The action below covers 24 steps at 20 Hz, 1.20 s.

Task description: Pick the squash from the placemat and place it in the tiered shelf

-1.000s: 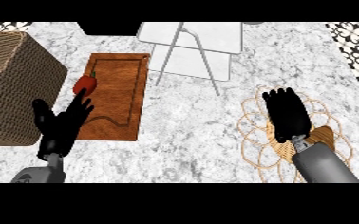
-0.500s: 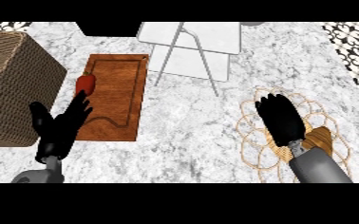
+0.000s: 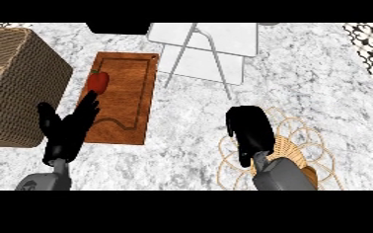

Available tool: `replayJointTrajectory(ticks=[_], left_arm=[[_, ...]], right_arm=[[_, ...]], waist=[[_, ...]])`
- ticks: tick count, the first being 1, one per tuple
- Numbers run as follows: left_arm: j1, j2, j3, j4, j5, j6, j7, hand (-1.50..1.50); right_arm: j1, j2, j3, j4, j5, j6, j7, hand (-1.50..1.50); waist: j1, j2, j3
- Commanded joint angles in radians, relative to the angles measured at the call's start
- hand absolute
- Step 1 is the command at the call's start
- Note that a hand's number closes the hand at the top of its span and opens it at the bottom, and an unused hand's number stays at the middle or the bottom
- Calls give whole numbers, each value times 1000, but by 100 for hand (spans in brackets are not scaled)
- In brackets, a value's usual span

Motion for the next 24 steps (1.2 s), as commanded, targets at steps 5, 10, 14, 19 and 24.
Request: replayJointTrajectory(ticks=[5,10,14,19,24], left_arm=[[11,2,-9,63,5,-25,25,0],[-21,17,0,61,1,-20,55,0],[-23,18,-2,69,2,-28,58,0],[14,-4,-9,63,-2,-27,22,0],[-27,20,35,87,18,-29,39,0]], right_arm=[[-184,126,162,-233,-197,-191,425,150],[-444,128,225,-309,-153,-207,778,150],[-646,128,186,-298,-177,-172,952,150],[-888,128,57,-197,-219,-96,1009,150],[-1011,128,-75,-99,-254,-101,1010,150]], waist=[[26,-4,7],[15,-10,6],[18,-11,5],[11,-9,5],[-9,-3,7]])
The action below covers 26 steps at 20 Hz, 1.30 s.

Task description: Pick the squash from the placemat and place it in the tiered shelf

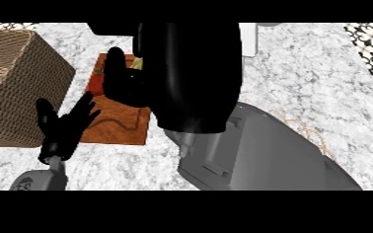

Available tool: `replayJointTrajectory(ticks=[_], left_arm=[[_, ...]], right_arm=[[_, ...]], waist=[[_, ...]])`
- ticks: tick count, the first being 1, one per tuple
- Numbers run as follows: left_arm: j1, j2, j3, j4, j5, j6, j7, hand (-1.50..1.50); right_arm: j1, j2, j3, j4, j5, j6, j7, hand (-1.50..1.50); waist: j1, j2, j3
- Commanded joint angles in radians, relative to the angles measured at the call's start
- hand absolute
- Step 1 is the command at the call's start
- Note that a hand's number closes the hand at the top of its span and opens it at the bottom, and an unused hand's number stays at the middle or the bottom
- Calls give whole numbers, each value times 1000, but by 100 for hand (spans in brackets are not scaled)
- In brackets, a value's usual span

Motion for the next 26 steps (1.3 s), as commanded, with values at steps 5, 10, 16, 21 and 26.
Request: replayJointTrajectory(ticks=[5,10,16,21,26], left_arm=[[25,-49,-24,17,-27,41,7,0],[41,-15,-14,0,-16,-5,8,0],[7,3,32,27,15,-23,19,0],[-16,-3,30,57,-15,-14,-6,0],[43,-47,-20,-30,-52,23,11,0]], right_arm=[[-290,13,-250,219,-23,72,151,150],[-350,6,-353,409,-9,46,26,150],[-390,-30,-421,569,-65,82,-133,150],[-362,-70,-436,660,-57,72,-242,150],[-335,-77,-448,767,-15,-46,-342,150]], waist=[[-17,9,-3],[-16,14,-3],[-19,17,-2],[-23,18,-2],[-14,18,-1]])
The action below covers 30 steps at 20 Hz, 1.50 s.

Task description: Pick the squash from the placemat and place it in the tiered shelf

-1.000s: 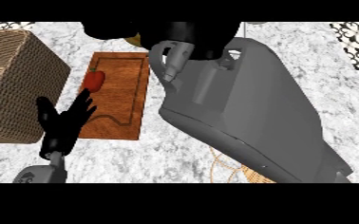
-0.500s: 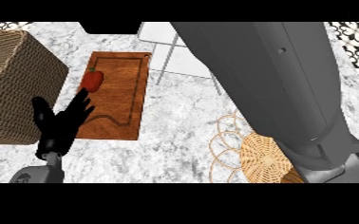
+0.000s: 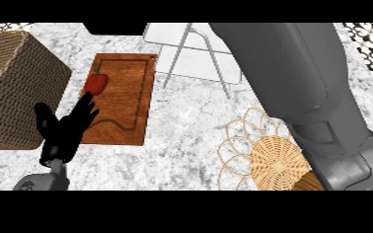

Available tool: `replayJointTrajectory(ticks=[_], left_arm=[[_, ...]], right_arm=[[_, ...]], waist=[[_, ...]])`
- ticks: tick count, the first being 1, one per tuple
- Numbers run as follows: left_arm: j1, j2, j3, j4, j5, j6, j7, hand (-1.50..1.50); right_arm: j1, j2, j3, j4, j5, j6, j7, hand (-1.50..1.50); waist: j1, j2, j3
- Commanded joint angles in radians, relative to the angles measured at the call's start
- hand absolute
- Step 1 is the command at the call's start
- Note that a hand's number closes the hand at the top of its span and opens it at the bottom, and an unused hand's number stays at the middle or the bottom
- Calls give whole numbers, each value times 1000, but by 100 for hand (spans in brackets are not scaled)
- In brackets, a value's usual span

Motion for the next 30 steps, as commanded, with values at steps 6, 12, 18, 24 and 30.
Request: replayJointTrajectory(ticks=[6,12,18,24,30], left_arm=[[10,11,6,69,-17,-29,-7,0],[20,-43,-7,83,-21,-8,-31,0],[-8,-23,13,108,-23,-25,-29,0],[-28,4,39,52,1,-25,46,0],[-56,-11,23,83,-26,-18,33,0]], right_arm=[[-27,-25,-35,199,35,-118,-135,150],[-18,-11,-49,289,38,-206,-238,150],[-32,-2,-68,296,18,-195,-258,150],[-39,-30,-137,299,2,-291,-208,150],[-58,-23,-209,254,-59,-384,-214,-150]], waist=[[4,7,-6],[5,9,-6],[-5,4,-6],[-1,5,-5],[-9,5,-5]])
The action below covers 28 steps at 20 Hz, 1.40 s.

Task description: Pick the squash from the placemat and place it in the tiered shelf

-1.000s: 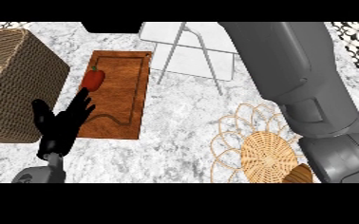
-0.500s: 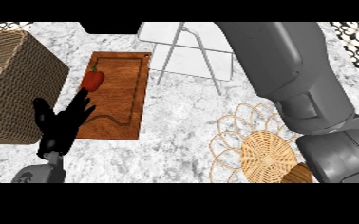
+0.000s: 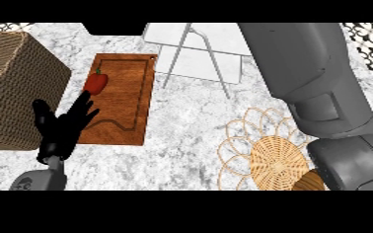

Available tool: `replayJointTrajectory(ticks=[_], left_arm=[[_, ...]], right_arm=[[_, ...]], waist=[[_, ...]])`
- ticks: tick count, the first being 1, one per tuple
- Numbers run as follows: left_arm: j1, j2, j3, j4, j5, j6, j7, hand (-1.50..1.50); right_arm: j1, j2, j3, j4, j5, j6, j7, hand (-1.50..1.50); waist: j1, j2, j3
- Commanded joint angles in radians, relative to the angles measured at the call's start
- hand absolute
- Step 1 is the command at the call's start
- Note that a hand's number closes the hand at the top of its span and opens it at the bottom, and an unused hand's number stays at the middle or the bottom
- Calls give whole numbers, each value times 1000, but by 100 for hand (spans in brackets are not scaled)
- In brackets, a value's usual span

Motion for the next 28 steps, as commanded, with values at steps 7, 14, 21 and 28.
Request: replayJointTrajectory(ticks=[7,14,21,28], left_arm=[[2,-37,-16,41,-21,20,2,0],[71,-28,-7,20,-11,-6,-15,0],[78,-28,-4,2,-20,2,-15,0],[70,-16,14,-21,-7,6,35,0]], right_arm=[[10,40,-148,-79,-140,-243,-75,-150],[37,-72,-144,-192,-77,-283,45,-150],[123,-184,-192,-317,-20,-352,132,-150],[317,-268,-216,-675,-154,-90,227,-150]], waist=[[2,8,-7],[-23,-5,-7],[-32,-7,-6],[-49,-14,-6]])
